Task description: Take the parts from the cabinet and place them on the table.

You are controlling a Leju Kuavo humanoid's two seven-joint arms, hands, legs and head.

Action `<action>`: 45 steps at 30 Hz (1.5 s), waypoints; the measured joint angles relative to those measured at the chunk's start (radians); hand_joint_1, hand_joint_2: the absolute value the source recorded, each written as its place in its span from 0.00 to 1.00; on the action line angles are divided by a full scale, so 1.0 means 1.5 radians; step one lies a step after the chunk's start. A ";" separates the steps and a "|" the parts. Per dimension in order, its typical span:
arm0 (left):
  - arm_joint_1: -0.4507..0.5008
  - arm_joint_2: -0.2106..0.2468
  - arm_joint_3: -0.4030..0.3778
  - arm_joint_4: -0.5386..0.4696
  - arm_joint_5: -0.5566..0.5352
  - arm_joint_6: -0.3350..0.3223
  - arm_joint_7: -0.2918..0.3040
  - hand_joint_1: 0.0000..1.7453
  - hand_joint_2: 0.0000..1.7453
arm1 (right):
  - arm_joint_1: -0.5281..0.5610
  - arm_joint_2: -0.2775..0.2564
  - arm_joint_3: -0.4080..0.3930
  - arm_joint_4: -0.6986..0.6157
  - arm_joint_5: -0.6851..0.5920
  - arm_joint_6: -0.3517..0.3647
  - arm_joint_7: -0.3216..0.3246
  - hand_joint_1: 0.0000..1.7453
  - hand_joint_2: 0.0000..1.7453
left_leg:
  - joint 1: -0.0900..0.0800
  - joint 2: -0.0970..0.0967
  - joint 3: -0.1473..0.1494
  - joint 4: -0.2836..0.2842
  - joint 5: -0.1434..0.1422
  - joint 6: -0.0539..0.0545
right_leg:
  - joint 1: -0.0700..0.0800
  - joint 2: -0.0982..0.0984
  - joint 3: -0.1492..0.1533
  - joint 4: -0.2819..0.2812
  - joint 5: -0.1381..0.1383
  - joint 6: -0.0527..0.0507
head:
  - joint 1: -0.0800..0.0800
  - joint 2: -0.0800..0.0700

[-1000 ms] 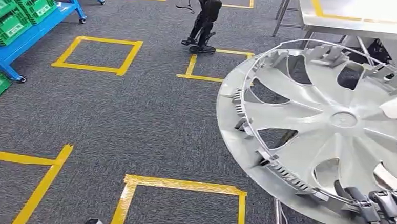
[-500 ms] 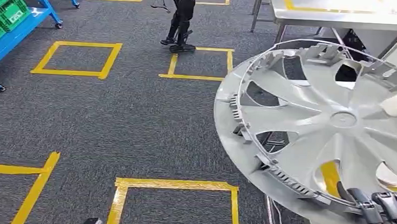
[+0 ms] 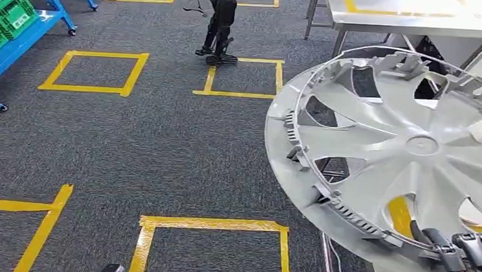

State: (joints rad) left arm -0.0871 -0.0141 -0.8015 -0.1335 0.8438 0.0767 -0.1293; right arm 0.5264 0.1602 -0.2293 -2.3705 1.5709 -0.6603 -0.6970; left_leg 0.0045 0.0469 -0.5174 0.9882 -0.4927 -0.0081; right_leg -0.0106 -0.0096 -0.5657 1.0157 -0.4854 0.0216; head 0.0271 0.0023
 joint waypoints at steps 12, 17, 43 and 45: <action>-0.005 0.000 -0.009 0.000 -0.009 0.017 0.003 0.00 0.00 | 0.001 0.000 0.000 0.000 0.000 0.000 0.000 1.00 1.00 | -0.003 0.000 0.000 0.002 -0.001 0.000 | -0.003 0.000 0.000 0.000 0.001 0.001 | 0.000 0.000; -0.005 -0.001 -0.014 0.000 -0.011 0.021 0.007 0.00 0.00 | 0.002 0.000 0.000 0.000 0.000 0.000 0.000 1.00 1.00 | -0.003 0.000 0.000 0.002 -0.001 0.000 | -0.003 0.000 0.000 0.000 0.001 0.001 | 0.000 0.000; -0.005 -0.006 -0.021 0.000 -0.013 0.027 0.006 0.00 0.00 | 0.017 0.000 -0.004 -0.005 0.000 0.000 0.000 1.00 1.00 | 0.002 -0.001 -0.003 0.014 -0.009 0.003 | -0.017 0.001 -0.005 0.010 -0.005 0.018 | 0.003 0.000; -0.004 -0.006 -0.023 0.000 -0.013 0.027 0.006 0.00 0.00 | 0.018 0.000 -0.005 -0.005 0.000 0.000 0.000 1.00 1.00 | 0.001 -0.001 -0.003 0.013 -0.005 0.014 | -0.016 0.003 -0.004 0.010 -0.005 0.017 | 0.002 0.000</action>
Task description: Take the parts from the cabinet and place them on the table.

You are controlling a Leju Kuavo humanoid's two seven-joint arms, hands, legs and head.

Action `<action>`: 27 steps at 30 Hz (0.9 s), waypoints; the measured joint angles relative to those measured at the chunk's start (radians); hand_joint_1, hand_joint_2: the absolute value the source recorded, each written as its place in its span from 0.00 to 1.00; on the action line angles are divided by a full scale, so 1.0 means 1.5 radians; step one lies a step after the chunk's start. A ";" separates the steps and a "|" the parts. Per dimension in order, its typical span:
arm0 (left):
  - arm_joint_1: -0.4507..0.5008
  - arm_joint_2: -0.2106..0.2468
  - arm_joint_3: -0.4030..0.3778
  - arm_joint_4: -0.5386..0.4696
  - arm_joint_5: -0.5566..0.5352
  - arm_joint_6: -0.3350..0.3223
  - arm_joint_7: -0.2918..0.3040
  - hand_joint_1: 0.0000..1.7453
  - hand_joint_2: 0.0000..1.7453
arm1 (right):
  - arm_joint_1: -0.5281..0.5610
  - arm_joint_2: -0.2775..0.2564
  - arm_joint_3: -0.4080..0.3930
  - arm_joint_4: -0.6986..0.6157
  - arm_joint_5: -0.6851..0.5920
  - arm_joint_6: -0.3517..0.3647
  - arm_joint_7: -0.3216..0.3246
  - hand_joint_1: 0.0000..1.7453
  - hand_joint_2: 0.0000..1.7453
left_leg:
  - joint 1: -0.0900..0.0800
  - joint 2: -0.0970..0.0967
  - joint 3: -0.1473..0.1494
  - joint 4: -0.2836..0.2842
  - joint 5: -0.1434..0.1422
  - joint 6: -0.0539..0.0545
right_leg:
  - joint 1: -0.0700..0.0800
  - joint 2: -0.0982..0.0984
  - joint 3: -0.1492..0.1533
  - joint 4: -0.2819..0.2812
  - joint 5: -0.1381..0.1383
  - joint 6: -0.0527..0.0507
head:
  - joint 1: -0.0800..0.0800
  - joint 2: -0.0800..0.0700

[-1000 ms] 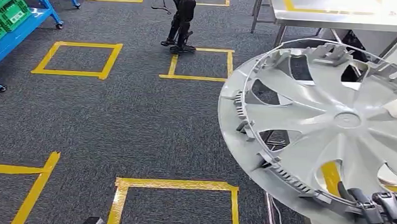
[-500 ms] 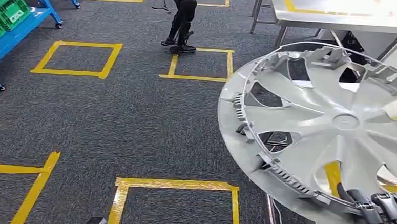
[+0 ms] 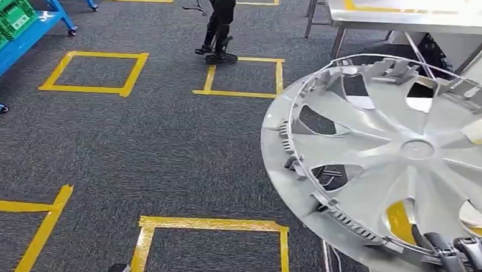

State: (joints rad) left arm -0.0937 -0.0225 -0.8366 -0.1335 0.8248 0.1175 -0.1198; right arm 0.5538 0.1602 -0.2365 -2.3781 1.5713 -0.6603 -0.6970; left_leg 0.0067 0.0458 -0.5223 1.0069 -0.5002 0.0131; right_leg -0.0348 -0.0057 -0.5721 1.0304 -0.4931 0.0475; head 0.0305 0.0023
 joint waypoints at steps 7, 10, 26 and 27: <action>0.000 -0.002 -0.006 0.000 0.001 0.000 0.000 0.00 0.00 | 0.000 0.000 -0.002 0.000 0.000 0.000 0.000 1.00 1.00 | 0.004 0.000 0.003 -0.006 0.001 0.000 | 0.008 -0.001 0.000 0.001 -0.005 -0.012 | 0.000 0.000; 0.000 -0.003 -0.006 0.000 0.001 -0.001 0.000 0.00 0.00 | 0.000 0.000 -0.002 0.000 0.000 0.000 0.000 1.00 1.00 | 0.006 0.000 0.002 -0.007 0.001 -0.017 | 0.010 -0.001 0.000 0.002 -0.005 -0.013 | 0.000 0.000; 0.000 -0.004 -0.006 0.000 0.002 -0.001 0.000 0.00 0.00 | 0.002 0.000 -0.005 0.000 0.000 0.000 0.000 1.00 1.00 | 0.002 0.000 0.000 -0.002 -0.002 -0.025 | 0.006 -0.002 0.001 0.001 -0.003 -0.011 | 0.001 0.000; 0.000 -0.004 -0.006 0.000 0.002 -0.001 0.000 0.00 0.00 | 0.002 0.000 -0.005 0.000 0.000 0.000 0.000 1.00 1.00 | 0.002 0.000 0.000 -0.002 -0.002 -0.025 | 0.006 -0.002 0.001 0.001 -0.003 -0.010 | 0.001 0.000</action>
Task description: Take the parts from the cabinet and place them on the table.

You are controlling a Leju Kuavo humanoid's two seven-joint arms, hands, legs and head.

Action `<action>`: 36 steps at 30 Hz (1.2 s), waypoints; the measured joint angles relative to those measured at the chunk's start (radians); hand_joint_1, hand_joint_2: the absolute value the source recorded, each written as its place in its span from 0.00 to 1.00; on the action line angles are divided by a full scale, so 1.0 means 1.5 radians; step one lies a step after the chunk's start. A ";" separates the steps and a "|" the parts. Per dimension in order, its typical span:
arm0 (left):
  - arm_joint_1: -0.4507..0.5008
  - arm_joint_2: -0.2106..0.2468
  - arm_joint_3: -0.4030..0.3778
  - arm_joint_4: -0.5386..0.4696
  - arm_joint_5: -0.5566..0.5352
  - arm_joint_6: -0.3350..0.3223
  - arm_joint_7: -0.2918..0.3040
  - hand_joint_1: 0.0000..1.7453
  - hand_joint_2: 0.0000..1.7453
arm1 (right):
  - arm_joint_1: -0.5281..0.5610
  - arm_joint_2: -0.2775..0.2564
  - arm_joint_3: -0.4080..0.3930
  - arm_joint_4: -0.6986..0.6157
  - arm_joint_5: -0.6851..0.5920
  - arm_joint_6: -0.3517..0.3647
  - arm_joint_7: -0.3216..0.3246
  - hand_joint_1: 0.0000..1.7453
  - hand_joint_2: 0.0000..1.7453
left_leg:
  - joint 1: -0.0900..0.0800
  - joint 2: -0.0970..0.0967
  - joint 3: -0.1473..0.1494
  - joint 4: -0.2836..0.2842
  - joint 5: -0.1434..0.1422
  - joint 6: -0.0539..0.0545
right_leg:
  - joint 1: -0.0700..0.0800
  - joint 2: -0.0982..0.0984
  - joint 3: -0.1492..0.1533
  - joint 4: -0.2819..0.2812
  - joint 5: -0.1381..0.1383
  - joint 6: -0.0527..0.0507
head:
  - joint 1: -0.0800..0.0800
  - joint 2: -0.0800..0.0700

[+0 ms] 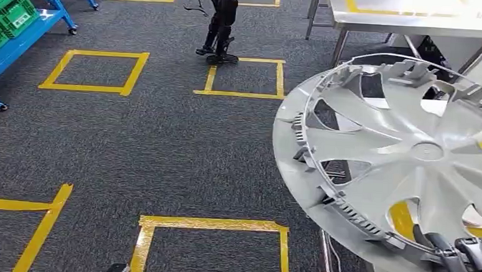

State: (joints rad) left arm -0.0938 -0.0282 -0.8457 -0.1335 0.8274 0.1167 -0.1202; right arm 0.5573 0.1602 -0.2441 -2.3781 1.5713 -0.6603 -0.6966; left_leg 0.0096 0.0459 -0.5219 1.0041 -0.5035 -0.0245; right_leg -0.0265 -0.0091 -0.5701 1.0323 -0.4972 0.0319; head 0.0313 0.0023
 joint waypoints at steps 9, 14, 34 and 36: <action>0.000 0.000 0.000 0.000 0.001 0.000 0.000 0.00 0.00 | 0.000 0.000 -0.002 0.000 0.000 0.000 0.000 1.00 1.00 | 0.000 0.000 0.000 0.000 0.000 0.000 | 0.000 0.000 0.000 0.000 0.000 0.000 | 0.000 0.000; 0.000 0.000 0.000 0.000 0.002 -0.001 0.000 0.00 0.00 | 0.000 0.000 -0.002 0.000 0.000 0.000 0.000 1.00 1.00 | -0.002 0.000 -0.006 0.010 -0.005 0.010 | -0.003 0.000 0.000 -0.001 0.003 0.005 | -0.001 0.000; -0.002 -0.003 -0.001 0.000 0.000 0.005 -0.001 0.00 0.00 | 0.002 -0.003 -0.005 -0.002 0.000 0.000 -0.001 1.00 1.00 | 0.000 0.000 0.004 -0.002 0.001 0.024 | -0.003 0.000 -0.002 -0.003 0.004 0.008 | -0.001 0.000; -0.002 -0.004 -0.001 0.000 0.000 0.005 -0.001 0.00 0.00 | 0.001 -0.003 -0.006 -0.002 0.000 0.000 -0.001 1.00 1.00 | 0.001 0.000 0.004 -0.003 0.003 0.027 | -0.001 -0.001 -0.002 -0.003 0.003 0.004 | -0.001 0.000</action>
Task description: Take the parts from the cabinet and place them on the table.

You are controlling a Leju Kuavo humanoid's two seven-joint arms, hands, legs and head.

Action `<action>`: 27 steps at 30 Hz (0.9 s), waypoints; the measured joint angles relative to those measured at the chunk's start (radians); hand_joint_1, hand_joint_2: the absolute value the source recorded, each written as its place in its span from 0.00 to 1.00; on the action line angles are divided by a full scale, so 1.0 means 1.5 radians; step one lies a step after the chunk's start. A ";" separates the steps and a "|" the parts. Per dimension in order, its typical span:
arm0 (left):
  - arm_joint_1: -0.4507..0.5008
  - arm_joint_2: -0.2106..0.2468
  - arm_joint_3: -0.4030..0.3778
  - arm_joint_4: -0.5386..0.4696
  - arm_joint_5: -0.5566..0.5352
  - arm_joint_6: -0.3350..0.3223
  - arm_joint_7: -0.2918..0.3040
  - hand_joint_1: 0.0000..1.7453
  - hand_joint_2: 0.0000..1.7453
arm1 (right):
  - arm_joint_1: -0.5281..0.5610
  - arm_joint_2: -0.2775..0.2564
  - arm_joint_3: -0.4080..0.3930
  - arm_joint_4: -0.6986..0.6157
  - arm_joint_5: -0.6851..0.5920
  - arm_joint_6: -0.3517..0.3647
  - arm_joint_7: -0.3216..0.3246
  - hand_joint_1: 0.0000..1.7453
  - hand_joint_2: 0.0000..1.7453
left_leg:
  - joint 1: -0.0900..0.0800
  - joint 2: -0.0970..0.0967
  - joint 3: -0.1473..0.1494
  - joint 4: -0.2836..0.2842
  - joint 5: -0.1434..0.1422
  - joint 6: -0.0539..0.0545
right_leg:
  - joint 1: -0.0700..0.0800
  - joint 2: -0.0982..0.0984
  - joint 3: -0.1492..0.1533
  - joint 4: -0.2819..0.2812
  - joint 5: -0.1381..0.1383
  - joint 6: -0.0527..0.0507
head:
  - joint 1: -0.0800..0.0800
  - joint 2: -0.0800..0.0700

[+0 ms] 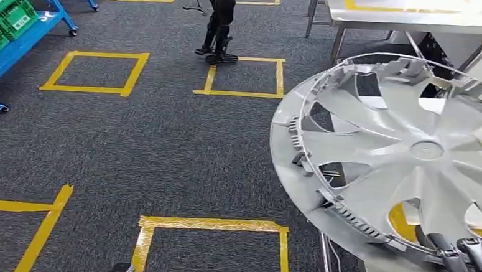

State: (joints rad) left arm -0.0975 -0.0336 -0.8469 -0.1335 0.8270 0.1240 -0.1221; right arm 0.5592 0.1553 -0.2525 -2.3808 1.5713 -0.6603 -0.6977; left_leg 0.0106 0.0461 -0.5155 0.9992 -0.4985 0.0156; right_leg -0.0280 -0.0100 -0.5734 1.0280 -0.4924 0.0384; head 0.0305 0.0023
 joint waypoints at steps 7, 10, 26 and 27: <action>0.000 0.000 0.000 0.000 0.000 0.001 -0.004 0.00 0.00 | 0.000 0.000 -0.001 0.000 0.000 0.000 0.000 1.00 1.00 | 0.002 0.000 0.000 -0.003 0.000 -0.002 | 0.004 0.000 0.000 0.001 -0.002 -0.006 | 0.000 0.000; 0.000 0.000 0.000 0.000 0.000 0.001 -0.005 0.00 0.00 | 0.000 0.000 -0.001 0.000 0.000 0.000 0.000 1.00 1.00 | 0.003 0.000 0.000 -0.004 0.000 -0.009 | 0.005 -0.001 0.000 0.001 -0.002 -0.006 | 0.000 0.000; 0.000 -0.001 -0.001 0.000 0.009 -0.001 -0.006 0.00 0.00 | 0.000 0.000 -0.004 0.000 0.000 0.000 0.000 1.00 1.00 | -0.001 0.000 -0.001 0.000 -0.003 -0.026 | 0.000 -0.002 0.001 0.001 0.000 -0.005 | 0.001 0.000; 0.000 -0.001 -0.001 0.000 0.009 -0.001 -0.006 0.00 0.00 | -0.001 0.000 -0.004 0.000 0.000 0.000 0.000 1.00 1.00 | -0.001 0.000 -0.001 0.000 -0.003 -0.026 | 0.000 -0.002 0.001 0.001 0.000 -0.005 | 0.001 0.000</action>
State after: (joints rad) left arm -0.0976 -0.0351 -0.8476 -0.1335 0.8404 0.1228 -0.1316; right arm 0.5584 0.1553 -0.2579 -2.3808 1.5713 -0.6603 -0.6977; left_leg 0.0090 0.0462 -0.5172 0.9995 -0.5029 -0.0232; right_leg -0.0283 -0.0126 -0.5722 1.0301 -0.4925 0.0314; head 0.0317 0.0023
